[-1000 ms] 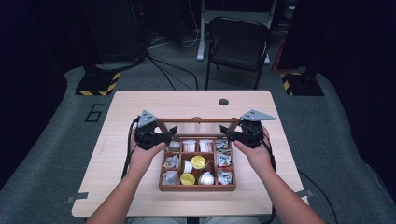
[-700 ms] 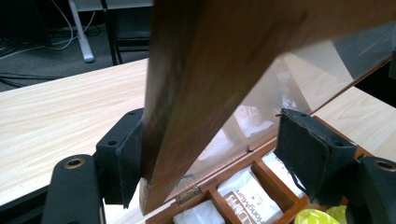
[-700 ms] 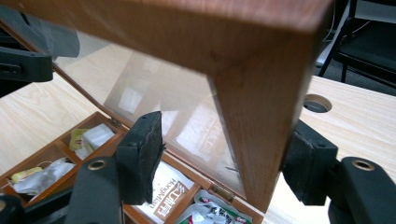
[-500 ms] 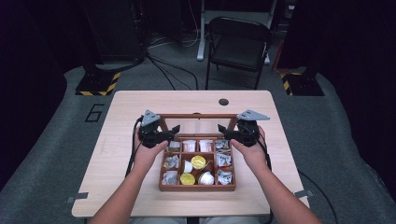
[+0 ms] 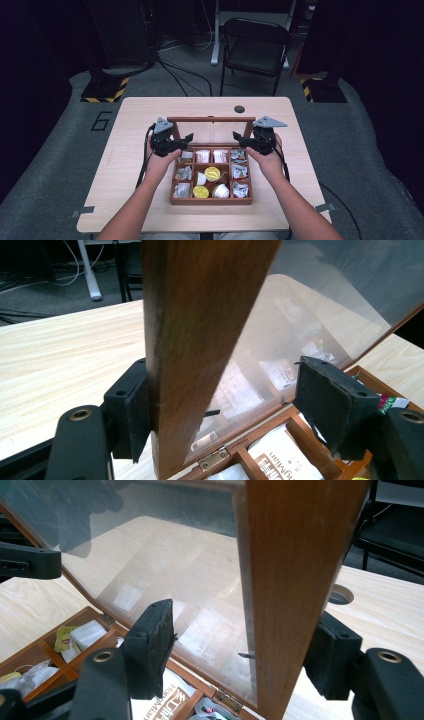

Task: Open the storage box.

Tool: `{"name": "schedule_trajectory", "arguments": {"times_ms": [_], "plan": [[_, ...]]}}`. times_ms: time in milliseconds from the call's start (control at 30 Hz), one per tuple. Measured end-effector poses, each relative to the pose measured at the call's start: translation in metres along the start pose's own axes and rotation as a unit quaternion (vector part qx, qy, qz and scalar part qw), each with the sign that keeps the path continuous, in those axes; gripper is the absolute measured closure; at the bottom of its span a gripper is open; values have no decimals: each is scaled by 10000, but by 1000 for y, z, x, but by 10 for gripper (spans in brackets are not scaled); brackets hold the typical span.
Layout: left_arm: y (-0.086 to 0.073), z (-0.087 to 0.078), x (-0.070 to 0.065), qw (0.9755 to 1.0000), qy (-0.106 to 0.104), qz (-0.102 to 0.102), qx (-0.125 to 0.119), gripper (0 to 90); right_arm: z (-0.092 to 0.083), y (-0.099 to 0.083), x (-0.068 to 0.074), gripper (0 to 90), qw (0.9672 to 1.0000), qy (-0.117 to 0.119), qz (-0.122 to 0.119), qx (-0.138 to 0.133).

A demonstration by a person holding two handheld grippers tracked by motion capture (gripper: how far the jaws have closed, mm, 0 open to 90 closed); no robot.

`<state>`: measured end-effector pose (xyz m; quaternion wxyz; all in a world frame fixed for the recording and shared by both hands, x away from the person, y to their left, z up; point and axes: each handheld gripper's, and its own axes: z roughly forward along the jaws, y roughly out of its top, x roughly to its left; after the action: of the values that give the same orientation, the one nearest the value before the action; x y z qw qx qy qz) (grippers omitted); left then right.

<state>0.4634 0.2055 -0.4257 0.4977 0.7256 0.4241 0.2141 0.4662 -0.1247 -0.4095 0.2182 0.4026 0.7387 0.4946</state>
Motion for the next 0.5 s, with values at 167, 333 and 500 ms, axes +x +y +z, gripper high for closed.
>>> {"name": "schedule_trajectory", "arguments": {"times_ms": [167,333,500], "plan": [[-3,5,3,9999,-22,-118,55,275,4,-2,-1,353,10000,-28,6,15],[-5,8,4,9999,-33,-91,74,274,6,-5,-3,351,10000,-9,63,-47],[-7,11,6,9998,-65,-61,165,273,11,-13,-8,360,9997,50,210,93]]}}
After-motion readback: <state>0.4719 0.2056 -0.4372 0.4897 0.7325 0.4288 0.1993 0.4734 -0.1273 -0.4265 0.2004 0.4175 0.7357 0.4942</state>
